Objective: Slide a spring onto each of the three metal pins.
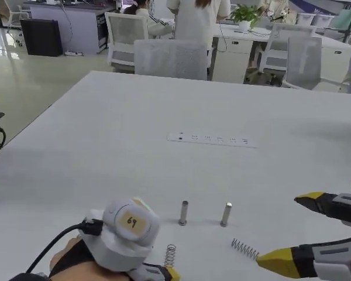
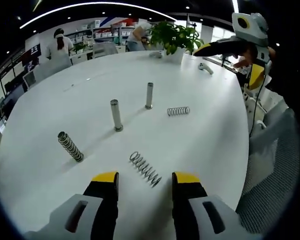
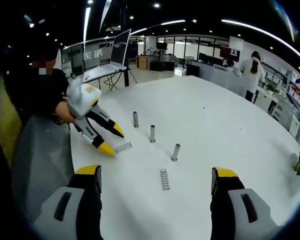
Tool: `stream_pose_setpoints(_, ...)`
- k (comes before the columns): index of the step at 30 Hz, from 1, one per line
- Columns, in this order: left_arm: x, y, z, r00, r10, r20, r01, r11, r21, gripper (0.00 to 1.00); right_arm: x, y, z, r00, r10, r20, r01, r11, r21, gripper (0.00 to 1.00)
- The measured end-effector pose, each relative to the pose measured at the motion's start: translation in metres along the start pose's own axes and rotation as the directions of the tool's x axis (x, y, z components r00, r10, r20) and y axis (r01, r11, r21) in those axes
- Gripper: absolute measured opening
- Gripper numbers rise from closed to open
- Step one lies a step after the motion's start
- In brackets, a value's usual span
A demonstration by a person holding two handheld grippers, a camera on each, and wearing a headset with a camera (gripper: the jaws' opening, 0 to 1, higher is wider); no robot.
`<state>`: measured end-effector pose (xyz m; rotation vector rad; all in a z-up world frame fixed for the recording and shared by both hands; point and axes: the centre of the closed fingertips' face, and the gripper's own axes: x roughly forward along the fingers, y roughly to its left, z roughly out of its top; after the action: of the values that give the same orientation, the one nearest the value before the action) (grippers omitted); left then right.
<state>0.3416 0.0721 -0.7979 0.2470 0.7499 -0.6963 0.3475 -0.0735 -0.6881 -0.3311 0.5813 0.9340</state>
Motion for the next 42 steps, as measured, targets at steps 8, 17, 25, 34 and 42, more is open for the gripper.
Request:
stream_pose_setpoints(8, 0.007, 0.007, -0.004, 0.9997, 0.023, -0.010, -0.023, 1.000, 0.006, 0.31, 0.001, 0.000, -0.003, 1.0000, 0.003, -0.006, -0.003, 1.000, 0.002, 0.90)
stream_pose_setpoints(17, 0.000, 0.014, -0.012, 0.9989, 0.040, -0.025, -0.039, 0.999, 0.016, 0.27, 0.000, 0.001, -0.001, 1.0000, 0.006, -0.005, -0.005, 1.000, 0.002, 0.89)
stream_pose_setpoints(25, -0.003, 0.018, -0.011, 0.9981, 0.059, -0.018, -0.058, 0.997, 0.051, 0.17, 0.000, 0.002, -0.004, 0.9998, 0.015, -0.009, -0.015, 1.000, 0.006, 0.88)
stream_pose_setpoints(34, -0.003, 0.023, -0.010, 0.9972, 0.075, 0.001, -0.074, 0.994, 0.079, 0.06, -0.001, 0.002, -0.005, 0.9997, 0.017, -0.015, -0.017, 1.000, 0.004, 0.87)
stream_pose_setpoints(42, -0.006, 0.028, -0.012, 0.9968, 0.077, 0.019, -0.078, 0.995, 0.067, 0.03, 0.001, 0.005, -0.005, 0.9996, 0.021, -0.020, -0.021, 1.000, -0.001, 0.87)
